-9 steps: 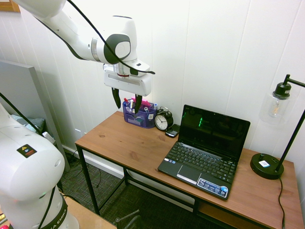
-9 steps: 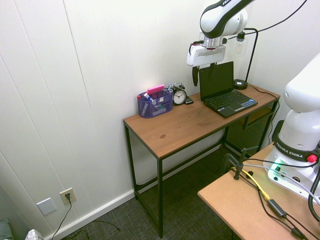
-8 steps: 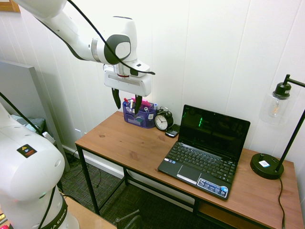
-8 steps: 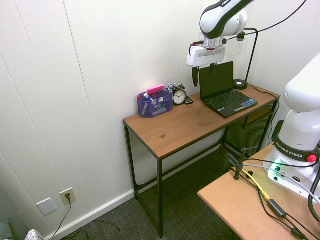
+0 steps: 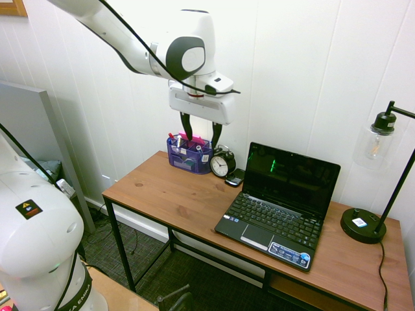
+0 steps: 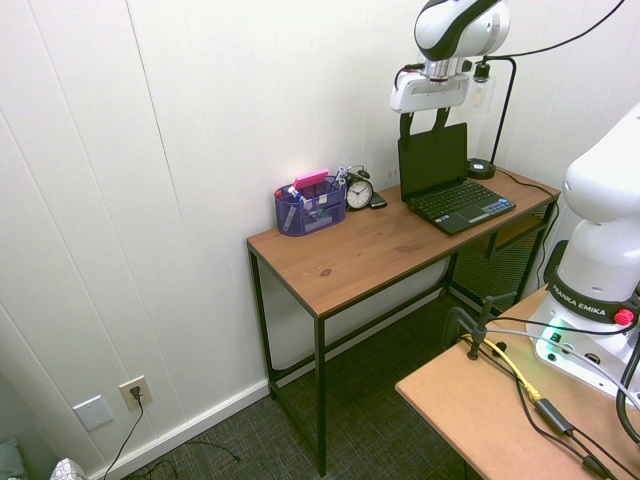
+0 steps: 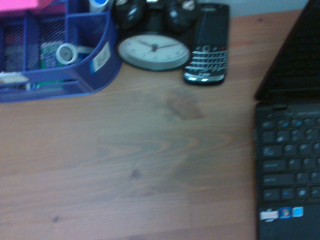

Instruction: Close the laptop lid

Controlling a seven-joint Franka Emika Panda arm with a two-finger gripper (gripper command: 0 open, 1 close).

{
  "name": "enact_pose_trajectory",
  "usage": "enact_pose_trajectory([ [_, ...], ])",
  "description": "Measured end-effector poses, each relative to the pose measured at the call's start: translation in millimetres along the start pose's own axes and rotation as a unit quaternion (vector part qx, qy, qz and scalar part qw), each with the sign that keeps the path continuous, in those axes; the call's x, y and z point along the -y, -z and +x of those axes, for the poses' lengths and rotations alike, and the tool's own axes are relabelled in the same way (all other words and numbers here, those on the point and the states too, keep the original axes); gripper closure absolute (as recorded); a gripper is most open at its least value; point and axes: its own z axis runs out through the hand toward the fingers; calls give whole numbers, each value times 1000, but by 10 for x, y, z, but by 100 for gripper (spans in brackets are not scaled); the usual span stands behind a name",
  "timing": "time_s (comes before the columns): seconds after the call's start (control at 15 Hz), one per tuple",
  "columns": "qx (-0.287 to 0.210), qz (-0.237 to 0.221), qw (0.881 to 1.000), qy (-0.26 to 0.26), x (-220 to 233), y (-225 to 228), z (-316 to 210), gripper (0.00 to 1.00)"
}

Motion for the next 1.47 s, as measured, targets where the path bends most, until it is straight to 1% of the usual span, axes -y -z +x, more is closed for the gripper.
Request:
enact_pose_trajectory([
  [0.27,-27,26,999,-36,-243,133,712,0],
  [0.33,-29,33,998,-43,-293,148,897,100],
  [0.53,-33,52,996,-61,-329,167,1340,100],
  [0.87,-33,68,992,-97,-269,-1,1886,100],
  [1.2,-27,66,990,-125,-158,-347,2327,100],
  [1.47,-29,74,986,-145,-26,-571,2646,100],
])
